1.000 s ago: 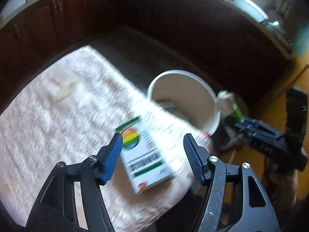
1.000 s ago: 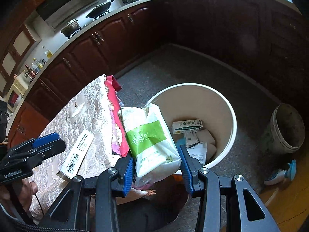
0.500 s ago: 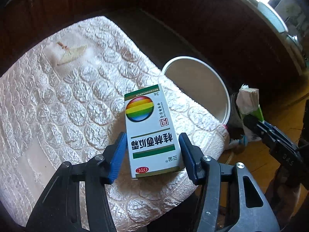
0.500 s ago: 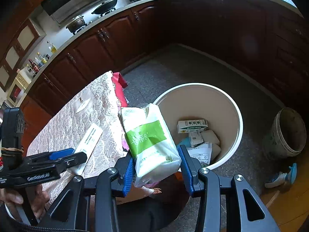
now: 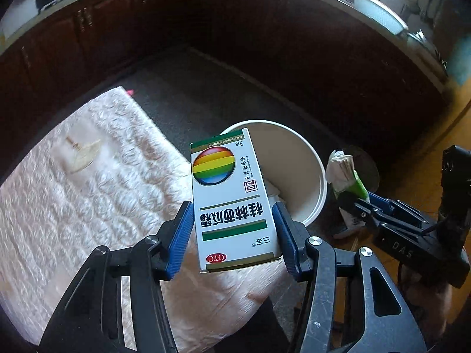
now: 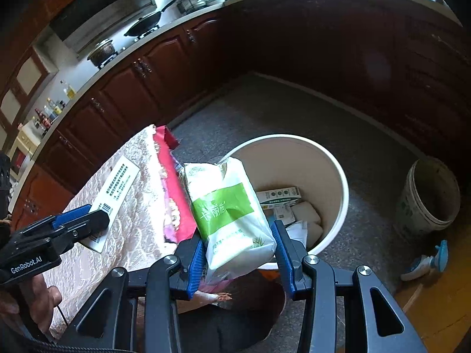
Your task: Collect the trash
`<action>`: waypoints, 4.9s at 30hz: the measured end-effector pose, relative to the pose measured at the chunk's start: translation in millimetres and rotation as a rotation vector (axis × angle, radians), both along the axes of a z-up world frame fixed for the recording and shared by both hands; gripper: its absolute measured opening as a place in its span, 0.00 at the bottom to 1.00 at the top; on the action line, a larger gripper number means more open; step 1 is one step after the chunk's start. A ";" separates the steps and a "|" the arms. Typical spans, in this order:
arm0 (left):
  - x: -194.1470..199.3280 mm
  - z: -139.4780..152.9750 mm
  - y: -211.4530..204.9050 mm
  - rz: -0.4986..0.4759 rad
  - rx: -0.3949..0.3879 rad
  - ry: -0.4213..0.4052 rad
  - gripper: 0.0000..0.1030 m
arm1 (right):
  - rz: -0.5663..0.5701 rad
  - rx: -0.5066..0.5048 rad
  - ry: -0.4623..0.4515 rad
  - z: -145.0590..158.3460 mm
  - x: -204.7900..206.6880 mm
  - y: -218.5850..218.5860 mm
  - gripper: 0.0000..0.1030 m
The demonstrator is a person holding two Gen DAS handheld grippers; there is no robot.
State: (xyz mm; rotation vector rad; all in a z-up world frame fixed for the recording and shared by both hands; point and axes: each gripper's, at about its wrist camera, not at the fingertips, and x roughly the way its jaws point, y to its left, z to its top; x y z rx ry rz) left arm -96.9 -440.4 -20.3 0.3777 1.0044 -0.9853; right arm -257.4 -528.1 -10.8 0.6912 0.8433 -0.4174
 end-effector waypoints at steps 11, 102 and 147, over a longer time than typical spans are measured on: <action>-7.7 -16.8 -48.5 -0.054 0.030 -0.012 0.51 | -0.068 0.038 0.040 -22.4 -6.8 -25.5 0.40; -43.4 117.5 159.4 0.253 -0.419 -0.396 0.75 | -0.164 -0.526 -0.182 157.8 -26.8 119.1 0.93; -45.6 118.3 159.4 0.276 -0.402 -0.422 0.75 | -0.151 -0.517 -0.187 156.3 -21.3 116.2 0.94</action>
